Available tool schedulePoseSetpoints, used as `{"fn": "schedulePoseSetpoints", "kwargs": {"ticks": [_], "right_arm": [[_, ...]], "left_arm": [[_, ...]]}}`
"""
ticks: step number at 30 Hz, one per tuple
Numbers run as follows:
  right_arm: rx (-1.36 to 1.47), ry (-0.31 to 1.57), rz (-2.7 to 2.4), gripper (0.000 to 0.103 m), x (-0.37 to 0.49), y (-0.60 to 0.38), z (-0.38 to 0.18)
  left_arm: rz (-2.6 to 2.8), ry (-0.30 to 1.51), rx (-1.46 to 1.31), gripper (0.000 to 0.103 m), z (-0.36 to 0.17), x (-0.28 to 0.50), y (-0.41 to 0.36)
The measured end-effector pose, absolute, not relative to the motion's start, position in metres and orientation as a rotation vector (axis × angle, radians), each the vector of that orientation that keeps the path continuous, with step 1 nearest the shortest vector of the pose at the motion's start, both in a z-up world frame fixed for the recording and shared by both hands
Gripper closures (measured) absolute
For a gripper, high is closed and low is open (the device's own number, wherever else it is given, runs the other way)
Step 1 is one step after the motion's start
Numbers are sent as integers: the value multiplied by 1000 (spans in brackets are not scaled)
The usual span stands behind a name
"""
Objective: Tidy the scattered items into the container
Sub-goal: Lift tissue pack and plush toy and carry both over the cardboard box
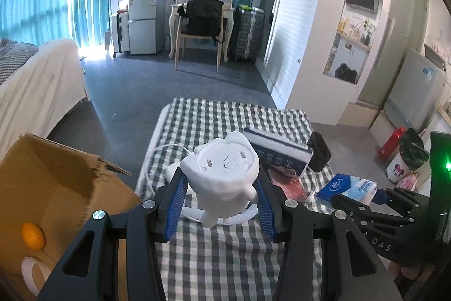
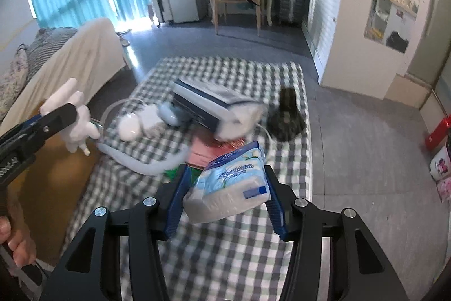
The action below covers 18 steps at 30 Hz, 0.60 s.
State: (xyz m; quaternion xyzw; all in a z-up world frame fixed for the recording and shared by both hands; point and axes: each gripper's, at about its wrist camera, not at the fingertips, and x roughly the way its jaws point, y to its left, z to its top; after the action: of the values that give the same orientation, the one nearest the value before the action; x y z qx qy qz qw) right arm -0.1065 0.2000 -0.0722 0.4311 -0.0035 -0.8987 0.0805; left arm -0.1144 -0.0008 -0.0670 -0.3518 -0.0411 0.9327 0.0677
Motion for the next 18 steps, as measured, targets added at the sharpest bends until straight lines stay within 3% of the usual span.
{"fn": "schedulePoseSetpoints", "kwargs": {"ticks": [10,18], "right_arm": [[1060,116,-2614,52,-68,112,1],[947,206,-2497,52,-39,15,28]], "left_arm": [[2958,-217,-985,56,-7,-58,-80],[3136,-250,-969,56,20,5,-155]]}}
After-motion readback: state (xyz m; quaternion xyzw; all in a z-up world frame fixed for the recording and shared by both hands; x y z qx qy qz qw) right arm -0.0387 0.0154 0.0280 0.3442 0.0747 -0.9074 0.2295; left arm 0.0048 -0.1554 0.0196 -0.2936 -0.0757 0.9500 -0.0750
